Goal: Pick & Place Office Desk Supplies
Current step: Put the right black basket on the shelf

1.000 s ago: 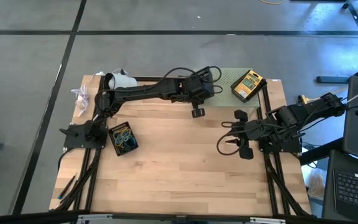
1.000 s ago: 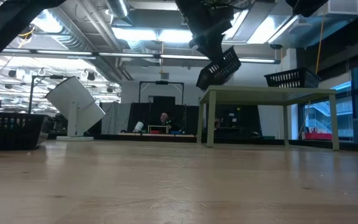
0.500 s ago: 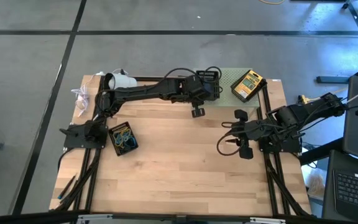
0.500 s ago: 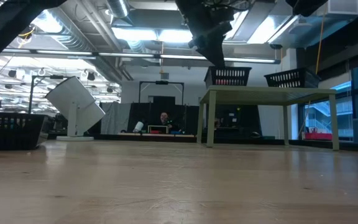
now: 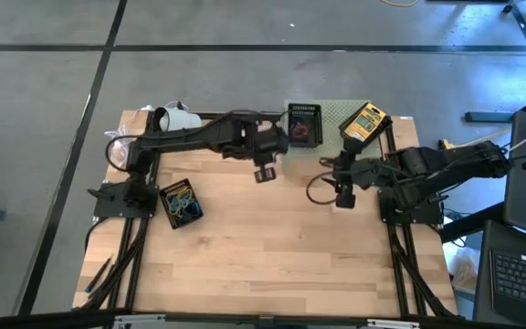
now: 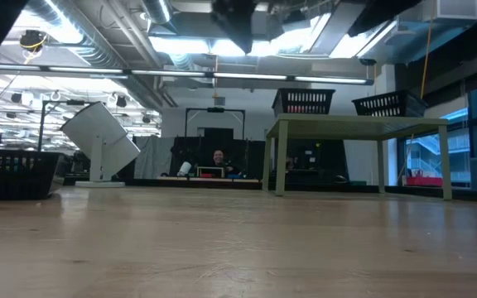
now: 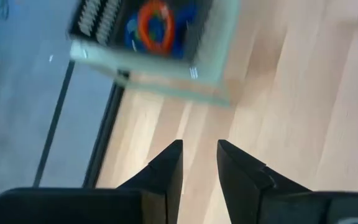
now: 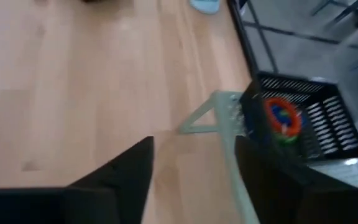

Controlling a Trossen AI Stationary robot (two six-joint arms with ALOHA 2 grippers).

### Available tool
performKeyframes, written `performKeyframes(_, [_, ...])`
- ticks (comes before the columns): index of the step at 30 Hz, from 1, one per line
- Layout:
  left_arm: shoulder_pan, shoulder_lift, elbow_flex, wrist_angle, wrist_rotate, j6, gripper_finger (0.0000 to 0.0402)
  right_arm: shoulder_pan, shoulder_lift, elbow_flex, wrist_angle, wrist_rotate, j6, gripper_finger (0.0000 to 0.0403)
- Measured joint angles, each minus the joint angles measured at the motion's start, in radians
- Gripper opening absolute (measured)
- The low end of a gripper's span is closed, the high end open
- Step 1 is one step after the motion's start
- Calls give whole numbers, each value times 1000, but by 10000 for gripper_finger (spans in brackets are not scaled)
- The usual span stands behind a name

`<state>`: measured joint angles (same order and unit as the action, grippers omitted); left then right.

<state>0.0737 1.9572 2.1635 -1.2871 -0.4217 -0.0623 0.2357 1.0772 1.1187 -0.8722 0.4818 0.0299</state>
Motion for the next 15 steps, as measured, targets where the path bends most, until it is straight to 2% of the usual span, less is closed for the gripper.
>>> performKeyframes(3, [-33,1,0,-98,-39,-55,90,-57,18,0,33,-7,-105,260])
performKeyframes(6, [-65,1,0,-211,-66,-111,86,-119,51,0,73,-37,-189,283])
performKeyframes(9, [-98,1,0,-292,-102,-170,79,-189,99,0,113,-59,-257,285])
performKeyframes(12, [-127,-7,-1,-283,-116,-187,71,-274,139,0,148,-60,-331,279])
performKeyframes(15, [-151,-24,0,-286,-118,-191,64,-350,166,0,179,-133,-359,270])
